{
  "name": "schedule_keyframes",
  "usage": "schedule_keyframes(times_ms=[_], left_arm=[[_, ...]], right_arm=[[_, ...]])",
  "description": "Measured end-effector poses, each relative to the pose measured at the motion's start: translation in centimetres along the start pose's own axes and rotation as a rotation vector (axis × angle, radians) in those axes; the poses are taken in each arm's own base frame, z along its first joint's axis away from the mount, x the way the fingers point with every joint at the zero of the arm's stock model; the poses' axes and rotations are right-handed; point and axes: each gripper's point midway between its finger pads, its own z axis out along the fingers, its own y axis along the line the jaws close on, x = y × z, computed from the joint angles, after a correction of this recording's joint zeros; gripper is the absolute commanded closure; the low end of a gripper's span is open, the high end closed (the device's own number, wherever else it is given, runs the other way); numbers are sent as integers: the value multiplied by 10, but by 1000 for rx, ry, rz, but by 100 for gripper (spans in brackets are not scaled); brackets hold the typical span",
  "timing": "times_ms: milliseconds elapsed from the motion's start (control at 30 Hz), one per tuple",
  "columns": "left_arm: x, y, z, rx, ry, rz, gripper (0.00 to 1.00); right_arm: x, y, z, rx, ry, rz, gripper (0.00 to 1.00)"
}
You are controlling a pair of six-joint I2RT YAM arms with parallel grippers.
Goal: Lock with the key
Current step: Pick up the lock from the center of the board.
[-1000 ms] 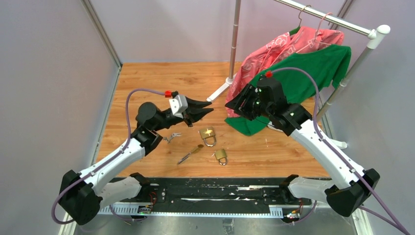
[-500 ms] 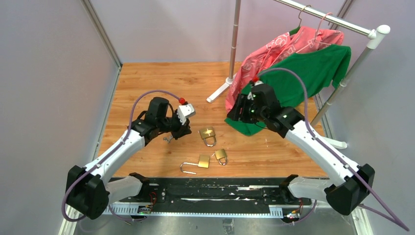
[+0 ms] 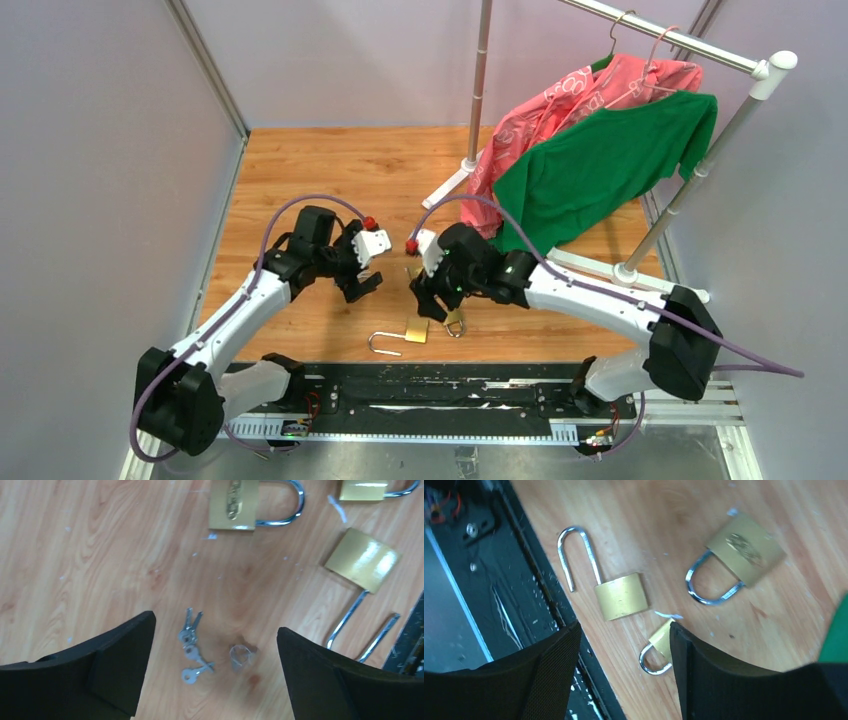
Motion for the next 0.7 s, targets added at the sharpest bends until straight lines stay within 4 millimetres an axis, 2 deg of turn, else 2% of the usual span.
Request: schedule_keyframes(times_ms=[133,233,300,400,567,700], left_arm=[[2,12,-12,-63,-11,-51,0],[-1,25,-23,-154,-21,-122,0],[6,43,-38,-290,8,-208,0],[11,60,-53,-426,20,-314,0],[8,70,-72,-547,-20,-432,0],[8,73,-77,-582,-37,-478,0]], right_arm=[[17,29,23,-144,26,-236,35],[21,39,47,-200,64,-348,37],[25,40,63,-213,113,-389,31],[28,37,87,-211,176,-452,16],[43,30,94,-205,293,-497,13],[50,29,93,-210,363,-507,13]])
